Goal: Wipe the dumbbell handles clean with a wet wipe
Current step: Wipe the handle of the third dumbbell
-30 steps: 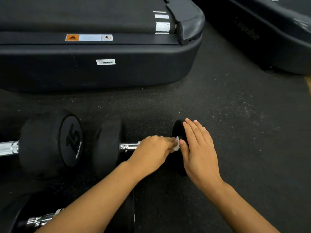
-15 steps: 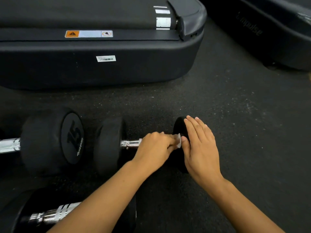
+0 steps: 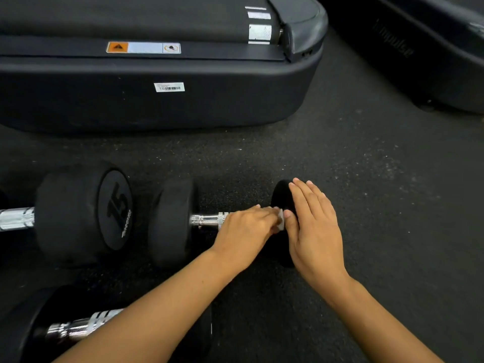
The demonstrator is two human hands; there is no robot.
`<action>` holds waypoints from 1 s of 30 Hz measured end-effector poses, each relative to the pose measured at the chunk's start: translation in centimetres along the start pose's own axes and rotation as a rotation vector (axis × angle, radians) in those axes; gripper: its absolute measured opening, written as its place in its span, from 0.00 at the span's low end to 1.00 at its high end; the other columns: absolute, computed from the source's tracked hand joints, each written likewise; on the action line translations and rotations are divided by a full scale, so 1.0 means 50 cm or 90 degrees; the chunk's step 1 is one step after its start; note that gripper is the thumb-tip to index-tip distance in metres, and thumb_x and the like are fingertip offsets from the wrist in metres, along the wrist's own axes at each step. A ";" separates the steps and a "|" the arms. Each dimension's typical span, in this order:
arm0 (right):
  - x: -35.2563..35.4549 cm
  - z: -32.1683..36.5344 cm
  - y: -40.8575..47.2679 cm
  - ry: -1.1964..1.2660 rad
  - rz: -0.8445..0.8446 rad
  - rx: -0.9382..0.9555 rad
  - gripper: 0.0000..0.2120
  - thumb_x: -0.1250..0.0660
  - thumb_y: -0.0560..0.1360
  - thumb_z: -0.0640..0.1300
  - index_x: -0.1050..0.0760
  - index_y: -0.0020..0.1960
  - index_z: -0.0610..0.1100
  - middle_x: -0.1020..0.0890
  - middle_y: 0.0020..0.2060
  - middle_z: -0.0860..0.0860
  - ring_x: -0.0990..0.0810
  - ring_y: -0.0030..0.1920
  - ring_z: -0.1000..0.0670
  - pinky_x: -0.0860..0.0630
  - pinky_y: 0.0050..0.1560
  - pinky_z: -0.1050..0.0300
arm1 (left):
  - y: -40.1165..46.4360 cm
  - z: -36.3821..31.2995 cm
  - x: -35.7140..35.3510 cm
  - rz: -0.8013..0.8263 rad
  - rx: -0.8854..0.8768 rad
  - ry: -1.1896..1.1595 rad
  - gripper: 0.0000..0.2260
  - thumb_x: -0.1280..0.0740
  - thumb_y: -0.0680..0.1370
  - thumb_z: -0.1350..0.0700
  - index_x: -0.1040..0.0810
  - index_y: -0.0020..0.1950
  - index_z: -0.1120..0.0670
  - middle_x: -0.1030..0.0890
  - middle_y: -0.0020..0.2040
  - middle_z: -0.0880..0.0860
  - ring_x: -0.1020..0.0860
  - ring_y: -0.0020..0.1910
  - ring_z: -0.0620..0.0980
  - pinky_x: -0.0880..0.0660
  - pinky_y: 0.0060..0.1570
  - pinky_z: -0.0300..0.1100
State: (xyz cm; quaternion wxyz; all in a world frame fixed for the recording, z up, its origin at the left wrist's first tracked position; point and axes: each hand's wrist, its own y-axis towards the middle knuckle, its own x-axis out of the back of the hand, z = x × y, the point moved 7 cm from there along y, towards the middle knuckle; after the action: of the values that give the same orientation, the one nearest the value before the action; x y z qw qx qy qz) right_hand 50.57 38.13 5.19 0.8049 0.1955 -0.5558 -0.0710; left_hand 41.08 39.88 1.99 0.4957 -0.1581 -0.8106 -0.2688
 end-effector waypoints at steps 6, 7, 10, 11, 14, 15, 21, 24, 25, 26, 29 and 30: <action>0.003 0.003 -0.003 -0.013 -0.010 -0.002 0.22 0.49 0.78 0.47 0.32 0.68 0.38 0.29 0.67 0.44 0.37 0.70 0.47 0.43 0.69 0.51 | 0.045 0.041 0.004 0.184 0.186 -0.060 0.14 0.43 0.80 0.46 0.20 0.52 0.49 0.18 0.46 0.55 0.22 0.48 0.56 0.30 0.42 0.44; 0.003 0.003 -0.003 -0.011 -0.011 -0.002 0.22 0.49 0.78 0.47 0.32 0.68 0.38 0.29 0.67 0.44 0.37 0.70 0.47 0.43 0.69 0.50 | 0.041 0.044 0.005 0.195 0.184 -0.044 0.15 0.44 0.80 0.45 0.20 0.53 0.48 0.19 0.47 0.55 0.22 0.48 0.56 0.30 0.43 0.44; 0.002 0.004 -0.002 -0.006 -0.007 0.007 0.22 0.48 0.77 0.46 0.33 0.68 0.37 0.29 0.67 0.44 0.38 0.70 0.47 0.43 0.69 0.50 | 0.004 0.050 0.006 0.169 0.142 -0.015 0.15 0.48 0.82 0.48 0.27 0.64 0.46 0.20 0.56 0.51 0.24 0.57 0.54 0.28 0.56 0.49; 0.002 0.004 -0.002 -0.004 -0.005 0.009 0.22 0.48 0.77 0.46 0.33 0.68 0.38 0.29 0.67 0.44 0.38 0.70 0.47 0.43 0.69 0.50 | -0.011 0.047 0.005 0.158 0.110 -0.026 0.16 0.48 0.82 0.51 0.32 0.69 0.47 0.24 0.63 0.49 0.27 0.64 0.51 0.33 0.64 0.49; 0.002 0.001 -0.001 -0.005 -0.003 0.011 0.22 0.47 0.77 0.46 0.33 0.68 0.38 0.29 0.67 0.44 0.37 0.69 0.47 0.43 0.69 0.51 | -0.027 0.038 -0.002 0.162 0.006 -0.009 0.20 0.46 0.82 0.57 0.41 0.75 0.51 0.37 0.74 0.48 0.40 0.72 0.44 0.49 0.73 0.42; 0.001 0.001 -0.002 -0.006 -0.003 0.010 0.22 0.47 0.77 0.46 0.33 0.68 0.38 0.29 0.67 0.44 0.37 0.69 0.46 0.43 0.69 0.51 | -0.022 0.036 -0.007 0.175 -0.013 0.005 0.21 0.45 0.82 0.58 0.41 0.75 0.51 0.38 0.74 0.48 0.40 0.72 0.44 0.47 0.72 0.42; 0.003 0.002 0.000 -0.014 -0.011 0.001 0.22 0.48 0.78 0.47 0.32 0.68 0.38 0.28 0.66 0.44 0.36 0.69 0.46 0.43 0.69 0.52 | 0.024 0.023 -0.003 0.140 0.060 0.070 0.14 0.42 0.79 0.46 0.27 0.63 0.46 0.19 0.54 0.52 0.22 0.54 0.56 0.26 0.52 0.51; 0.001 0.001 -0.001 -0.010 -0.003 0.003 0.22 0.47 0.78 0.47 0.33 0.68 0.38 0.29 0.67 0.45 0.38 0.70 0.47 0.44 0.70 0.52 | 0.011 0.016 0.024 0.022 0.104 0.070 0.12 0.40 0.79 0.45 0.21 0.53 0.48 0.17 0.42 0.52 0.19 0.44 0.56 0.23 0.42 0.49; 0.000 0.000 -0.002 -0.008 0.000 0.004 0.22 0.48 0.77 0.46 0.33 0.68 0.38 0.29 0.67 0.45 0.38 0.70 0.47 0.45 0.70 0.52 | 0.004 0.012 0.032 -0.008 0.106 0.085 0.10 0.36 0.77 0.46 0.20 0.48 0.50 0.17 0.37 0.52 0.18 0.39 0.56 0.22 0.36 0.48; -0.001 0.000 -0.003 -0.004 0.002 0.005 0.23 0.48 0.77 0.46 0.33 0.69 0.38 0.30 0.67 0.45 0.38 0.70 0.48 0.45 0.70 0.52 | -0.004 0.015 0.032 -0.035 0.106 0.103 0.08 0.30 0.74 0.48 0.19 0.45 0.52 0.18 0.35 0.51 0.18 0.36 0.55 0.22 0.32 0.47; -0.002 -0.001 -0.002 -0.004 -0.001 0.006 0.23 0.48 0.77 0.47 0.33 0.68 0.38 0.29 0.67 0.44 0.38 0.70 0.47 0.44 0.70 0.51 | -0.009 0.006 0.009 -0.054 0.047 0.077 0.12 0.22 0.65 0.54 0.17 0.46 0.56 0.15 0.41 0.52 0.17 0.41 0.50 0.21 0.42 0.45; -0.001 -0.001 -0.001 -0.008 -0.004 0.007 0.23 0.48 0.77 0.47 0.32 0.68 0.37 0.29 0.67 0.44 0.37 0.69 0.47 0.44 0.69 0.51 | -0.005 -0.001 0.005 -0.046 0.020 0.065 0.11 0.24 0.66 0.55 0.17 0.47 0.56 0.15 0.43 0.53 0.17 0.43 0.50 0.21 0.46 0.45</action>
State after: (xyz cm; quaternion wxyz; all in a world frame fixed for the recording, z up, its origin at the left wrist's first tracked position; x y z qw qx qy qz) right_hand 50.59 38.11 5.11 0.8000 0.2009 -0.5607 -0.0719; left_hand 40.86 39.65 2.14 0.5290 -0.1070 -0.7936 -0.2811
